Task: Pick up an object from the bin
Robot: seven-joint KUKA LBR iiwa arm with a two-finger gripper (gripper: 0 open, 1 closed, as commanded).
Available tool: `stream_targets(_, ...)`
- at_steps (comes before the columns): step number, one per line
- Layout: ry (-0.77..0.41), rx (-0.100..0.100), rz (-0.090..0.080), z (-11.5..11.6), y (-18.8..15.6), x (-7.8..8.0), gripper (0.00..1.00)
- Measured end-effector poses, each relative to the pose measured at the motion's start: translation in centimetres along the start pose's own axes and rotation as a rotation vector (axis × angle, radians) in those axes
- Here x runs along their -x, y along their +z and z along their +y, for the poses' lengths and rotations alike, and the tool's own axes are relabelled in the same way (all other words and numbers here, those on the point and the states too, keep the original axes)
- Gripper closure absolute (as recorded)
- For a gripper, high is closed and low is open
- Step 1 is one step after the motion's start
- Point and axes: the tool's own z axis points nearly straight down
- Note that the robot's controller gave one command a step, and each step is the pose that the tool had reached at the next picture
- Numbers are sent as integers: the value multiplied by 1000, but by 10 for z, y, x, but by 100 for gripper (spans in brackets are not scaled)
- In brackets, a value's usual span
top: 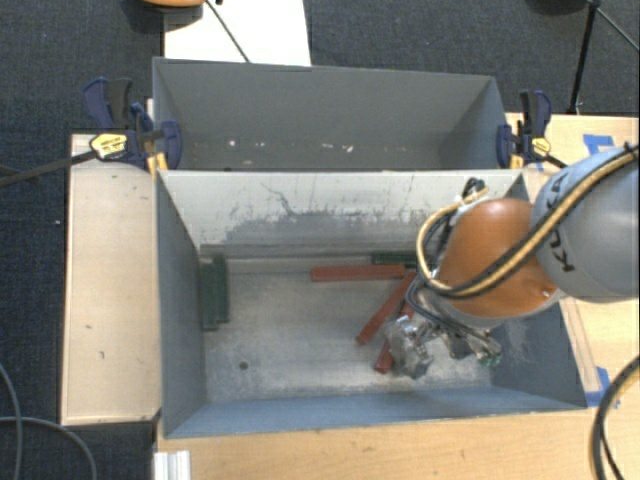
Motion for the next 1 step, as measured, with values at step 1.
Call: stream_targets(1,-1,-1,-4,0,0,1,0)
